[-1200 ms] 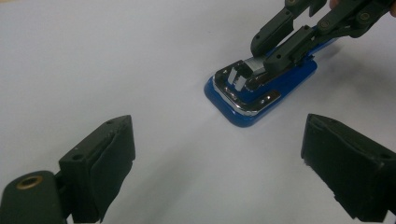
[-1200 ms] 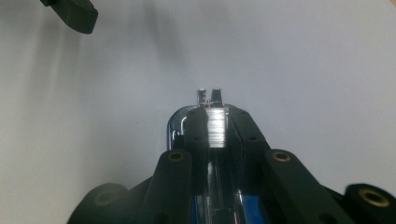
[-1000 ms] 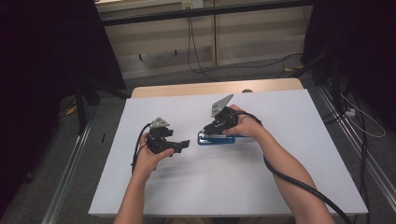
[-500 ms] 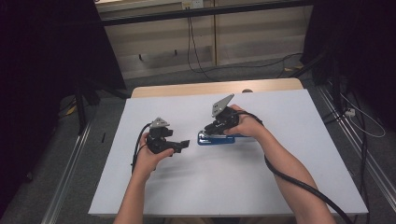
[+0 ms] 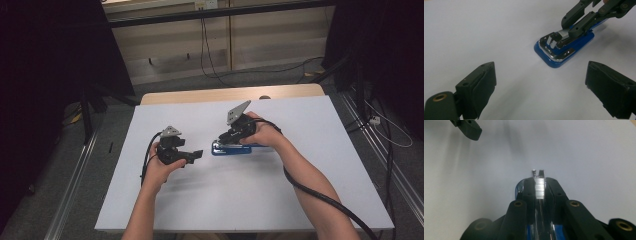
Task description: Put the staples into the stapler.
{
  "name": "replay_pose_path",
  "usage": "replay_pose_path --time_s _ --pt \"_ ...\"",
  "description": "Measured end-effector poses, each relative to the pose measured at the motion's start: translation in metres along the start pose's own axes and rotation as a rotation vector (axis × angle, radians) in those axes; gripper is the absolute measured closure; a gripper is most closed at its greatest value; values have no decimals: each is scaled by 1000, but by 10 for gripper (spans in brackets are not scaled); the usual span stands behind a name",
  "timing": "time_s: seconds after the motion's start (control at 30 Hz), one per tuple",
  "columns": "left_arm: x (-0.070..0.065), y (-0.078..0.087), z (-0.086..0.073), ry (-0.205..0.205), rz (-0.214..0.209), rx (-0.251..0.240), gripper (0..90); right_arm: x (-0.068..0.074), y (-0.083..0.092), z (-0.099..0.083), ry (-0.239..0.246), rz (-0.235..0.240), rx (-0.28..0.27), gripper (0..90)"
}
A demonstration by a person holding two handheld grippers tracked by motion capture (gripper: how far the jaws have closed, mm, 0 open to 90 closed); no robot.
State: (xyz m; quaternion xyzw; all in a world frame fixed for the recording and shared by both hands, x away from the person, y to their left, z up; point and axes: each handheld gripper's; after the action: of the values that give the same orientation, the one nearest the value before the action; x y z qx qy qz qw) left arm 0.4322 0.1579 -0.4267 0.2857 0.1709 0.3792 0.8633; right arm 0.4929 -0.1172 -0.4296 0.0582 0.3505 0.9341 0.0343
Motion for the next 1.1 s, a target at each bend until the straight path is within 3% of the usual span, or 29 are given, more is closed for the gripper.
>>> replay_pose_path --time_s 0.63,0.9,1.03,1.1 --pt "0 -2 -1 6 -4 5 100 -2 -8 2 -19 -3 -8 776" --pt "1 -3 -1 9 0 -3 100 3 -5 4 -45 -35 -39 596" --pt "0 -3 -1 10 -3 -5 100 11 5 3 -83 -64 -64 456" --pt "0 -3 0 2 -5 -5 100 15 10 1 -94 -104 -74 361"
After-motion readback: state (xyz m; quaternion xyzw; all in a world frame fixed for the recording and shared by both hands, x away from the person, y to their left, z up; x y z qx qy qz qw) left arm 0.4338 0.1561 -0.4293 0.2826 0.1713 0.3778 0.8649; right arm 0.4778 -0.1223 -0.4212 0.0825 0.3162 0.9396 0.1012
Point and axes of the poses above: each handheld gripper's, and its own axes: y roughly backward along the jaws, z roughly out of its top, x roughly to its left, and after that the axes turned 8 degrees about z, right-handed
